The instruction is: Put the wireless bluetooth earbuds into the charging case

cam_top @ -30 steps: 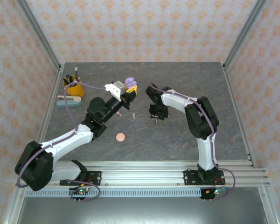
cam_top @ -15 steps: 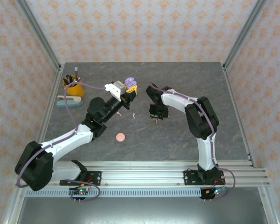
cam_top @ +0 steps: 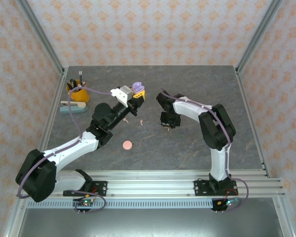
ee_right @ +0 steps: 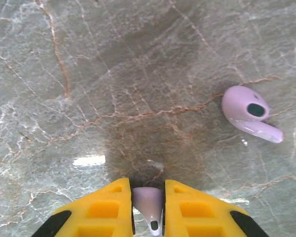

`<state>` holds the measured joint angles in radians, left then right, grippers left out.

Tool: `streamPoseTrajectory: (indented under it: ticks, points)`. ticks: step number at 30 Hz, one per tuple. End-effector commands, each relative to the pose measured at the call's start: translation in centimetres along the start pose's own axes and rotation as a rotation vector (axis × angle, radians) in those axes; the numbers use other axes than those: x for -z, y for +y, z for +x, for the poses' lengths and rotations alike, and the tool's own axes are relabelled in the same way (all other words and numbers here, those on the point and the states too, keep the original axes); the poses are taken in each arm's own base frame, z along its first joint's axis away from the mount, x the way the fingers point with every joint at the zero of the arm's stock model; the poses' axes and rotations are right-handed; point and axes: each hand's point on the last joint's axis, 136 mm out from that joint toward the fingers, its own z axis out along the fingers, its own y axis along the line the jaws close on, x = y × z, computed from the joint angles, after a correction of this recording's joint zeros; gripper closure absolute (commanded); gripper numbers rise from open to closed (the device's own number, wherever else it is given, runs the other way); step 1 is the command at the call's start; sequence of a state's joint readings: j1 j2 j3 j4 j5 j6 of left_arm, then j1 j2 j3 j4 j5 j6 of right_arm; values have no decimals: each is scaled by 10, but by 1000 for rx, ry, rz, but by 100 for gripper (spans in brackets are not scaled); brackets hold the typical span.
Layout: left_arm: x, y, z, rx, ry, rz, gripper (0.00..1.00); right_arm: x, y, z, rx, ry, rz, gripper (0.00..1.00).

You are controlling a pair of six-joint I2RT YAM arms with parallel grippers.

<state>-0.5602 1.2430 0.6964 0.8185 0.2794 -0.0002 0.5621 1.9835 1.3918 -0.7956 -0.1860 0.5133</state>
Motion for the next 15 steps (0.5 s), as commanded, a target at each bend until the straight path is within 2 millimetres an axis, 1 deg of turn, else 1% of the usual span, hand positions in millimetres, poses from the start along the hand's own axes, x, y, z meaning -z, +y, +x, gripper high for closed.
streamPoseTrajectory:
  ticks: [1, 6, 9, 12, 15]
  points:
    - [0, 4, -11, -7, -33, -14, 100, 17, -5, -9, -17, -77, 0, 82]
    - [0, 5, -12, -8, -32, -16, 100, 27, -6, -13, -24, -131, -28, 82]
    - [-1, 6, -13, -5, -31, -22, 100, 39, -6, -16, -34, -179, -57, 82]
    - [-3, 6, -16, -9, -25, -24, 100, 57, -6, -20, -38, -235, -88, 82]
    - [-7, 5, -18, -19, -15, -18, 100, 82, -7, -25, -39, -308, -123, 82]
